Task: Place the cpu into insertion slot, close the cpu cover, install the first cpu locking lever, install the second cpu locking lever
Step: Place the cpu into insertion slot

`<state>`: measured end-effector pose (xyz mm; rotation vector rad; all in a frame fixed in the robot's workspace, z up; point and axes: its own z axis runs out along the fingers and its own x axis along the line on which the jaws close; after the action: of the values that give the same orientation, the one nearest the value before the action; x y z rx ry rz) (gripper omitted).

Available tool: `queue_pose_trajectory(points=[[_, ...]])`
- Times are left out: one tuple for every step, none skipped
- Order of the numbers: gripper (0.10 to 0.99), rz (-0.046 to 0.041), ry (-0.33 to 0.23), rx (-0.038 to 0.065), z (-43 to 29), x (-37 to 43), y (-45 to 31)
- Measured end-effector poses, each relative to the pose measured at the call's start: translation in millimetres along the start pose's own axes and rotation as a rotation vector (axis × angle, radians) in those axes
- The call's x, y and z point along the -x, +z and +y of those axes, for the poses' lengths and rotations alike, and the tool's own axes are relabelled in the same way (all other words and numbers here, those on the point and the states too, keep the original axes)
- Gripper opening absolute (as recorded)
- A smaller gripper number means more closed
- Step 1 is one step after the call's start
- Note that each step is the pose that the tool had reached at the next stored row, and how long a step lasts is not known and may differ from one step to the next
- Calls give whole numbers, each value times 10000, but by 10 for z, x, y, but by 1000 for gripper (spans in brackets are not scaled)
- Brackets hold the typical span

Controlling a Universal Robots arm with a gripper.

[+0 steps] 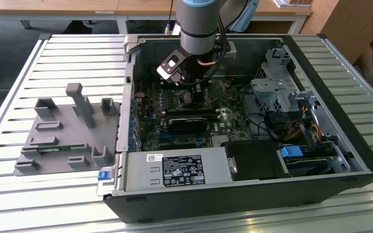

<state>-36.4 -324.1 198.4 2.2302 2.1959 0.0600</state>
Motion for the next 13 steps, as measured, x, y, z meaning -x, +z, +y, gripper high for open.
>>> queue_pose_trajectory(points=[[541, 1, 0, -2, 0, 0, 4], [541, -1, 0, -6, 2, 0, 6], [541, 0, -1, -8, 6, -1, 9], [541, 0, -1, -11, 8, -1, 12], [541, -1, 0, -13, 10, -2, 13], [541, -1, 1, -14, 12, -3, 15], [541, 0, 2, -14, 13, -3, 17], [541, -1, 1, -15, 13, -3, 19], [541, 1, 1, -14, 13, -5, 22], [541, 1, 0, -15, 13, -6, 25], [541, -1, 0, -16, 13, -9, 28], [541, -1, 0, -17, 13, -12, 32], [541, 0, 0, -17, 13, -15, 36]])
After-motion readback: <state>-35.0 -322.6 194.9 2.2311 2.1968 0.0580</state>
